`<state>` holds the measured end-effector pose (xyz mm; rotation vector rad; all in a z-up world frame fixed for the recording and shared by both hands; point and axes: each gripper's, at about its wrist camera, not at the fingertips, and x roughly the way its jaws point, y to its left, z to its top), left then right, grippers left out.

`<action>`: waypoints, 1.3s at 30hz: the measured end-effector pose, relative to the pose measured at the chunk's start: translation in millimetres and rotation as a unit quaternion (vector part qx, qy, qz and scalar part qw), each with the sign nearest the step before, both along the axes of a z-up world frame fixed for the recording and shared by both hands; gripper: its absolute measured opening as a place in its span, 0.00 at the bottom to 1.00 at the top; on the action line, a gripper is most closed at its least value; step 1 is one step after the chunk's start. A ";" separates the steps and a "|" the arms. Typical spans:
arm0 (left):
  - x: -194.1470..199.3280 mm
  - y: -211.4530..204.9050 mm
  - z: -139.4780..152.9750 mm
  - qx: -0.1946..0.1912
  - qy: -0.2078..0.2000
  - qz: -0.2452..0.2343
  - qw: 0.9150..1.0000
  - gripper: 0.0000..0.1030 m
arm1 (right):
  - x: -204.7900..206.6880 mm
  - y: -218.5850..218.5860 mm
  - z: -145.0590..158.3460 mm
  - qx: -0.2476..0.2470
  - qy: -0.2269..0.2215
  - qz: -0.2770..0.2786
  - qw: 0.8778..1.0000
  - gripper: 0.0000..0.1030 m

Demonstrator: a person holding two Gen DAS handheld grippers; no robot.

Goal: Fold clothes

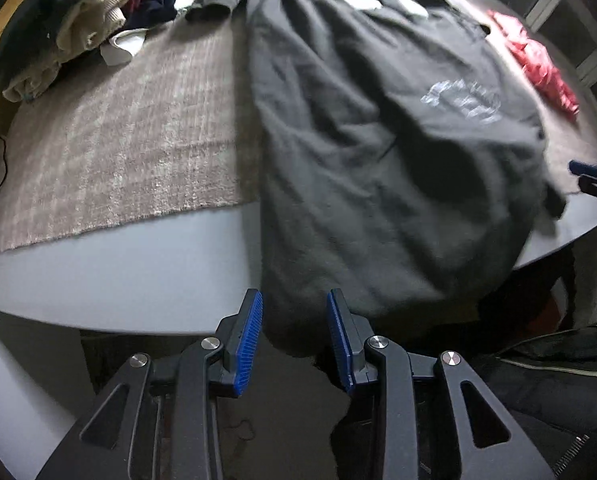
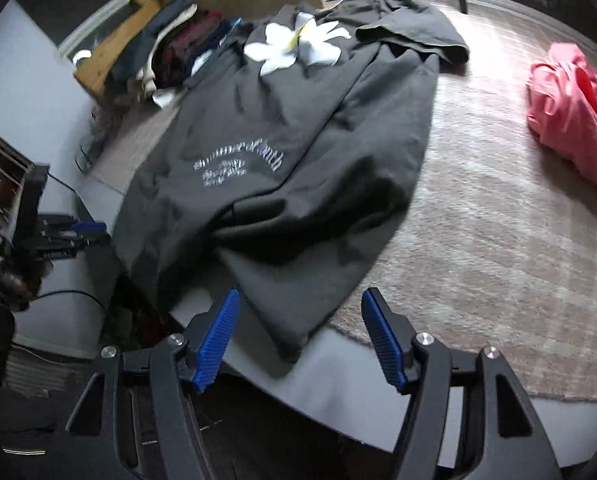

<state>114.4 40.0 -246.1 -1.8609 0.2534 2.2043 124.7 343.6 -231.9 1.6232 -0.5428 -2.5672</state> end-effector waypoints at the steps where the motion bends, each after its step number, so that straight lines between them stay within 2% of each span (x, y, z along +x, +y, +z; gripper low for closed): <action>1: -2.4 0.9 -3.5 -0.002 -0.002 -0.002 1.000 0.31 | -0.9 -2.7 -3.6 0.009 -0.006 0.002 1.000 0.61; 4: -7.6 2.7 -6.5 0.002 0.002 -0.011 1.000 0.28 | -8.7 -12.3 -17.8 0.020 -0.018 0.014 1.000 0.58; 6: -8.9 1.7 -4.8 0.013 0.001 -0.023 1.000 0.04 | -9.9 -9.5 -22.3 0.005 -0.022 0.013 1.000 0.24; 7: -9.2 -0.7 -1.9 0.020 0.000 -0.027 0.999 0.04 | -10.4 -8.0 -24.4 -0.003 -0.024 0.012 1.000 0.03; 10: -10.4 -11.9 14.3 0.042 0.003 -0.034 0.999 0.04 | -8.6 -4.1 -20.0 -0.012 -0.017 0.004 1.000 0.03; 14: -14.8 -38.0 60.9 0.054 0.044 -0.019 0.997 0.03 | 16.0 11.4 23.2 0.020 0.017 -0.038 0.999 0.02; 19: -41.8 -56.5 84.3 0.047 0.077 -0.005 0.996 0.01 | 47.2 31.1 78.0 0.062 0.059 -0.091 0.992 0.02; 22: -58.7 -67.0 96.9 0.043 0.097 0.004 0.994 0.00 | 56.9 53.3 93.2 0.060 0.092 -0.136 0.985 0.02; 24: -66.9 -73.6 99.0 0.040 0.103 0.004 0.994 0.00 | 48.3 56.3 77.3 0.055 0.067 -0.133 0.987 0.03; 25: -69.6 -74.4 94.5 0.034 0.103 -0.001 0.994 0.00 | 42.4 45.9 63.8 0.058 0.041 -0.118 0.990 0.07; 26: -75.9 -75.4 86.5 0.017 0.102 -0.004 0.995 0.00 | 36.3 34.8 50.0 0.062 0.015 -0.101 0.993 0.17; 27: -78.8 -79.4 80.4 0.022 0.092 -0.001 0.996 0.00 | 35.5 25.8 39.2 0.059 0.007 -0.092 0.994 0.23; 28: -79.7 -84.6 75.6 0.038 0.079 0.005 0.996 0.00 | 35.0 16.9 28.7 0.056 0.000 -0.083 0.995 0.38; 29: -80.6 -89.8 70.9 0.053 0.066 0.010 0.996 0.00 | 34.6 8.1 18.2 0.053 -0.007 -0.075 0.996 0.45; 31: -72.9 -91.9 67.6 0.080 0.045 0.008 0.996 0.02 | 33.3 -4.2 -1.2 0.043 -0.021 -0.068 0.997 0.46; 32: -65.2 -89.1 65.1 0.085 0.037 0.001 0.996 0.07 | 32.4 -7.2 -10.1 0.036 -0.029 -0.071 0.996 0.46; 33: -58.2 -85.3 62.3 0.087 0.030 -0.007 0.996 0.22 | 31.6 -10.3 -19.0 0.028 -0.036 -0.074 0.996 0.46; 35: -43.5 -71.5 55.0 0.090 0.015 -0.027 0.995 0.37 | 29.5 -16.2 -33.4 0.022 -0.049 -0.074 0.996 0.46; 39: -35.2 -49.5 33.5 0.062 -0.007 -0.052 0.997 0.38 | 23.1 -28.3 -50.1 0.037 -0.066 -0.056 0.996 0.46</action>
